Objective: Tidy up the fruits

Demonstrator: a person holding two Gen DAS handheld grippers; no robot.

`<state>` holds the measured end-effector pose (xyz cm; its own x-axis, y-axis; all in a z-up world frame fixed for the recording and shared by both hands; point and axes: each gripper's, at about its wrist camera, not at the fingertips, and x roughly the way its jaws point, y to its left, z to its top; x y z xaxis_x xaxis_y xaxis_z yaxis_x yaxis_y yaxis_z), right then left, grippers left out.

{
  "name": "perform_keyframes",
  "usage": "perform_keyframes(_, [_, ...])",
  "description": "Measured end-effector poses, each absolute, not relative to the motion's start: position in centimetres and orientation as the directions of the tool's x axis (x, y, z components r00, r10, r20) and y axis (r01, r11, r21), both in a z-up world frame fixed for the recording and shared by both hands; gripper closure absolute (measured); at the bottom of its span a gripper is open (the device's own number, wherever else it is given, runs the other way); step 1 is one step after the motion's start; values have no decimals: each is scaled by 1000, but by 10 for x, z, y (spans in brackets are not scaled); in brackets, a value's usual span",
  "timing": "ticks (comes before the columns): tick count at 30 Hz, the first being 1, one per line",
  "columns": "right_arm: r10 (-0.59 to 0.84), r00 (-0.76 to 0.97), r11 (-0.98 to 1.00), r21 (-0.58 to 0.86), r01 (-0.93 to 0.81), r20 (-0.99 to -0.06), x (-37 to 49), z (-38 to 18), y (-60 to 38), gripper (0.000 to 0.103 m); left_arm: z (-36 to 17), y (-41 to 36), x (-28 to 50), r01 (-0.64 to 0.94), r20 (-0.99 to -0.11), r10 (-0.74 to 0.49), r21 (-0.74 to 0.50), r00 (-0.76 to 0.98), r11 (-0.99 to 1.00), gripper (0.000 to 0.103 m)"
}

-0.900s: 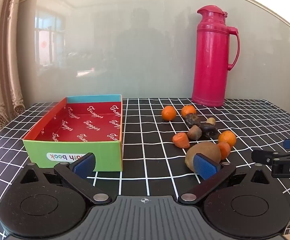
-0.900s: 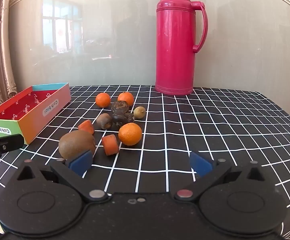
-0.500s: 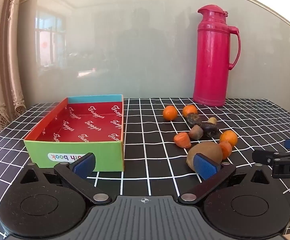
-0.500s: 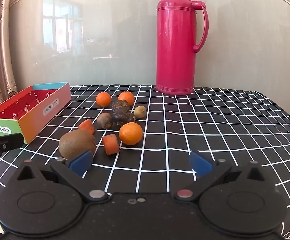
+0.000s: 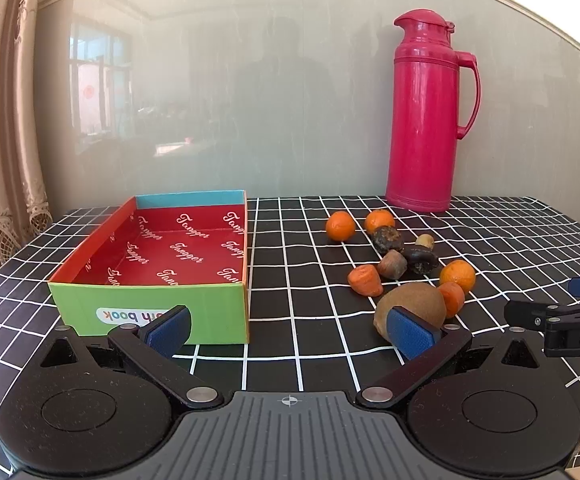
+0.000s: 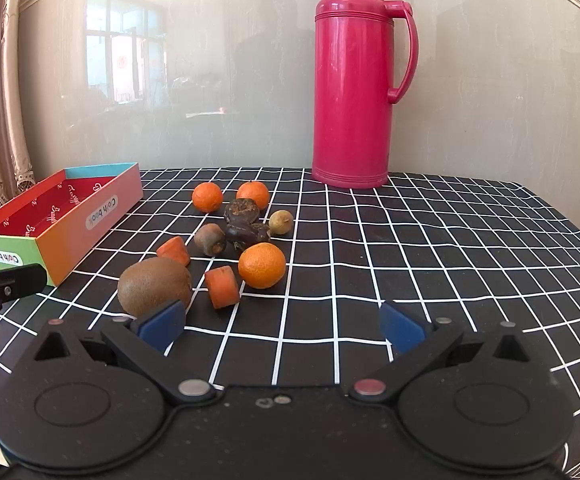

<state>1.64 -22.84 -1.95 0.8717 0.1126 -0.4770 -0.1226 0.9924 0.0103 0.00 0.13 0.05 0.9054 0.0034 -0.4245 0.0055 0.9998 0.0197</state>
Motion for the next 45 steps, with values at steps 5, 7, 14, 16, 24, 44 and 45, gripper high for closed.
perform_keyframes(5, [112, 872, 993, 10, -121, -476, 17, -19, -229, 0, 1, 2, 0, 5, -422, 3, 18, 907, 1000, 0])
perform_keyframes(7, [112, 872, 993, 12, -121, -477, 18, -19, -229, 0, 1, 2, 0, 4, -421, 5, 19, 907, 1000, 0])
perform_keyframes(14, [111, 872, 993, 11, -121, -477, 16, -19, -229, 0, 1, 1, 0, 5, -422, 4, 21, 907, 1000, 0])
perform_keyframes(16, [111, 872, 993, 12, -120, -476, 15, -20, -229, 0, 1, 1, 0, 6, -420, 3, 20, 907, 1000, 0])
perform_keyframes(24, [111, 871, 993, 11, -121, -478, 16, -20, -228, 0, 1, 0, -1, 7, -420, 3, 23, 907, 1000, 0])
perform_keyframes(44, [111, 871, 993, 11, -121, -479, 16, -20, -229, 0, 0, 0, -1, 6, -418, 4, 23, 908, 1000, 0])
perform_keyframes(45, [111, 871, 993, 11, -121, -479, 16, -20, -229, 0, 0, 0, -1, 6, -418, 5, 24, 908, 1000, 0])
